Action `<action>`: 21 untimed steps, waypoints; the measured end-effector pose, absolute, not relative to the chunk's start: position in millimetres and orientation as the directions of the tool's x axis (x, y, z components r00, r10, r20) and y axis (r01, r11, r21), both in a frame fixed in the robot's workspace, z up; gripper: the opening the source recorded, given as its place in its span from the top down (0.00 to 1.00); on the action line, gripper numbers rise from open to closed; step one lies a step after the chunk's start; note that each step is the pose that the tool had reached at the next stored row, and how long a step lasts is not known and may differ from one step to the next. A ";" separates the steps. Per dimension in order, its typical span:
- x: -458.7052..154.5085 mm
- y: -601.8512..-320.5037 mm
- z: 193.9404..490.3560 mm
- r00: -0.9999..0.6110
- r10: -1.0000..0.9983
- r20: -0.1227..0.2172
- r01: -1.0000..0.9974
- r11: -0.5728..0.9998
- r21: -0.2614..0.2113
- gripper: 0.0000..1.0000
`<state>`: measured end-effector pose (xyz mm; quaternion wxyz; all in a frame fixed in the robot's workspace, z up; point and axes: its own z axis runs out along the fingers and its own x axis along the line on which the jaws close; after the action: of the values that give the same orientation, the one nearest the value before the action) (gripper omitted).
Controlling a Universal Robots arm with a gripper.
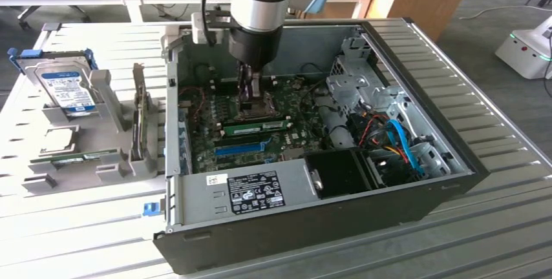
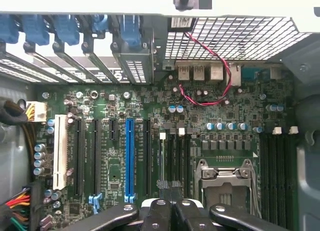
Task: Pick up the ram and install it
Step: 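Press down the ram until it locks into place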
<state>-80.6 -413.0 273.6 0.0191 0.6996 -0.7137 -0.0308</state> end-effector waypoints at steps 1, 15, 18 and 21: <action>-80.5 -413.0 275.1 -0.020 -1.000 -0.016 -0.997 0.019 0.071 0.89; -80.3 -413.0 278.9 -0.020 -1.000 -0.016 -0.997 0.019 0.072 0.89; -80.4 -413.0 278.9 -0.020 -1.000 -0.016 -0.997 0.019 0.068 0.89; -80.4 -413.0 278.9 -0.020 -1.000 -0.016 -0.998 0.019 0.062 0.89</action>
<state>-80.4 -413.0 278.9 0.0161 0.6997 -0.7137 -0.0276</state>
